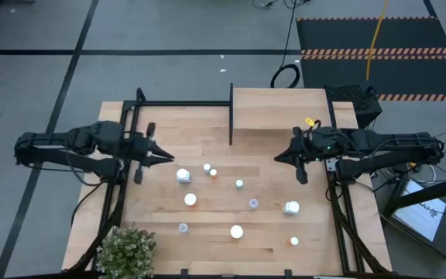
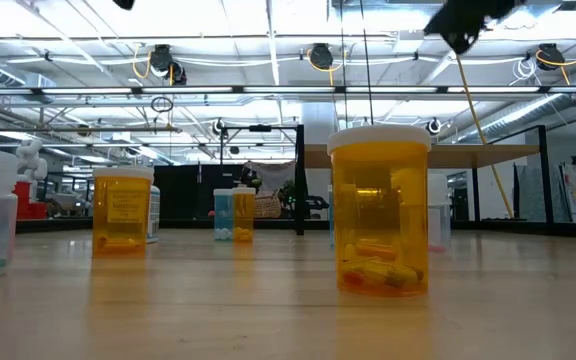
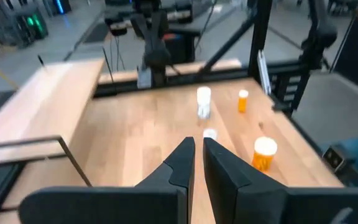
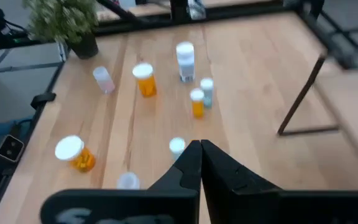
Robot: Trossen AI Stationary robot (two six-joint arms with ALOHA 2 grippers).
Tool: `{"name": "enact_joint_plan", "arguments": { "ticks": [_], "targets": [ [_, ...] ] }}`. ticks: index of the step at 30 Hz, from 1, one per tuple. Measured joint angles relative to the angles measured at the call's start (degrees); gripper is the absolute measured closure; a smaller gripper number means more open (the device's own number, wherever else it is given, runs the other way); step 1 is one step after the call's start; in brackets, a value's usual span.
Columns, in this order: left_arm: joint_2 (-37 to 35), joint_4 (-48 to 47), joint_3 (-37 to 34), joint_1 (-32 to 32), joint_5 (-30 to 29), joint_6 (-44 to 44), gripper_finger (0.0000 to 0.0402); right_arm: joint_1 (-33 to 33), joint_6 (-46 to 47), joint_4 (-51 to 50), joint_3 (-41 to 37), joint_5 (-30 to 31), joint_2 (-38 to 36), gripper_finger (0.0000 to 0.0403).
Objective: Pick and place medicine bottles onto shelf by color
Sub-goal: Put the bottom white pill bottle on the shelf
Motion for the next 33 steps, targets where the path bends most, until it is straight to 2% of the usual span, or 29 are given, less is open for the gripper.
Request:
{"name": "enact_joint_plan", "arguments": {
  "ticks": [3, 11, 17, 28, 33],
  "targets": [
    [2.1, 0.7, -0.7, 0.0, 0.0, 0.5, 0.0364, 0.0, 3.1, 2.7, -3.9, 0.0, 0.0, 0.0403],
    [6.9, 0.9, -0.8, 0.1, 0.0, 1.6, 0.0364, 0.0, 7.7, 17.7, -14.8, 0.0, 0.0, 0.0403],
    [7.5, 1.5, -0.8, 0.2, 0.0, 3.0, 0.0364, 2.5, 14.6, 13.2, -15.4, 1.8, 0.0, 0.0396],
    [7.7, 2.6, -0.8, 0.2, -0.1, 3.9, 0.0364, 13.9, 27.5, 8.5, -15.1, 4.8, 0.0, 0.0305],
    [7.7, 2.6, -0.8, 0.2, -0.1, 3.6, 0.0364, 19.8, 34.2, 4.8, -15.1, 6.4, 1.0, 0.0281]
  ]
}}
